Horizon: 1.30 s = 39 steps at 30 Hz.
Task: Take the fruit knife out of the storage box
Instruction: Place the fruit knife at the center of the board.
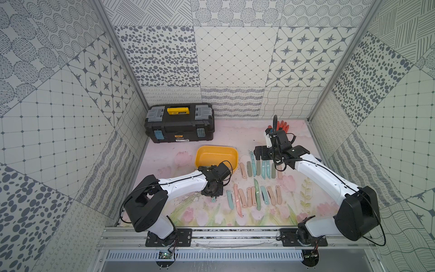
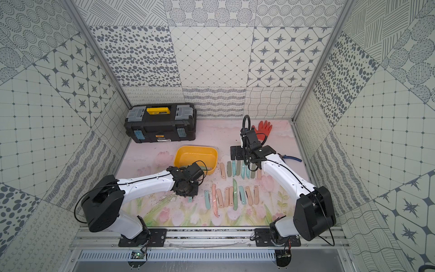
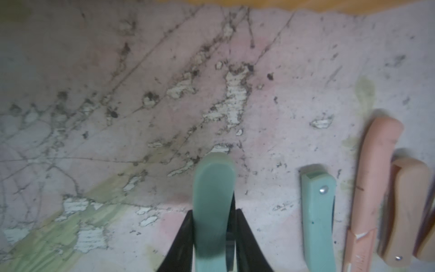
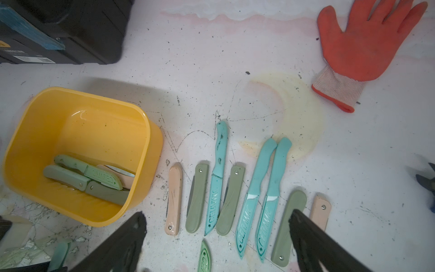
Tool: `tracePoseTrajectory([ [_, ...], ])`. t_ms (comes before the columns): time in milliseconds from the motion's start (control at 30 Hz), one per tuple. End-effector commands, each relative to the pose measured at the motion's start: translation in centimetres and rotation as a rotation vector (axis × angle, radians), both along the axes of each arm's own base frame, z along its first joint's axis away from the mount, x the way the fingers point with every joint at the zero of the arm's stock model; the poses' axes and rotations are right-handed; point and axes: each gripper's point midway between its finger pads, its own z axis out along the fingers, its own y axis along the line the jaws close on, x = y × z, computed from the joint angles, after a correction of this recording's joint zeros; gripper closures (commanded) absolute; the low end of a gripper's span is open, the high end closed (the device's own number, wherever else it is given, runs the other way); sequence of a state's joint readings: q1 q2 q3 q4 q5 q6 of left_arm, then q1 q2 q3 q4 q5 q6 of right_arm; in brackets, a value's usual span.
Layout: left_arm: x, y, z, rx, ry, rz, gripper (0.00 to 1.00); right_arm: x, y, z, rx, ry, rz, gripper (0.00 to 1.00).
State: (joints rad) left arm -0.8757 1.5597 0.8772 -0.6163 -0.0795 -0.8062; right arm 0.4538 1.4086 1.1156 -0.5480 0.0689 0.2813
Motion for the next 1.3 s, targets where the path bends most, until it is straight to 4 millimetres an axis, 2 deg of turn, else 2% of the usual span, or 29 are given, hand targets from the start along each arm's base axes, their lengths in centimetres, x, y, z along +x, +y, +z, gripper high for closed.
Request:
tracePoseTrajectory([
  [0, -0.7, -2.6, -1.6, -0.077, 0.017, 0.034, 0.8, 0.2, 0.4, 0.8, 0.024, -0.048, -0.006, 0.02],
  [167, -1.4, -5.1, -1.7, -0.119, 0.031, -0.005, 0.8, -0.2, 0.8, 0.0, 0.015, -0.036, 0.003, 0.02],
  [300, -2.1, -5.6, -1.8, -0.122, 0.044, 0.001, 0.8, -0.5, 0.8, 0.0, 0.016, -0.034, -0.001, 0.02],
  [600, -4.0, -4.7, -1.8, -0.098, 0.073, 0.036, 0.79, -0.8, 1.2, -0.2, 0.007, -0.037, 0.005, 0.02],
  [1033, -3.8, -1.3, -1.5, 0.088, 0.049, 0.115, 0.79, -1.1, 1.7, 0.1, 0.01, -0.045, 0.012, 0.02],
  [1267, -3.6, -2.5, -1.4, 0.03, 0.042, 0.086, 0.7, -1.1, 1.8, -0.2, 0.011, -0.036, 0.013, 0.02],
])
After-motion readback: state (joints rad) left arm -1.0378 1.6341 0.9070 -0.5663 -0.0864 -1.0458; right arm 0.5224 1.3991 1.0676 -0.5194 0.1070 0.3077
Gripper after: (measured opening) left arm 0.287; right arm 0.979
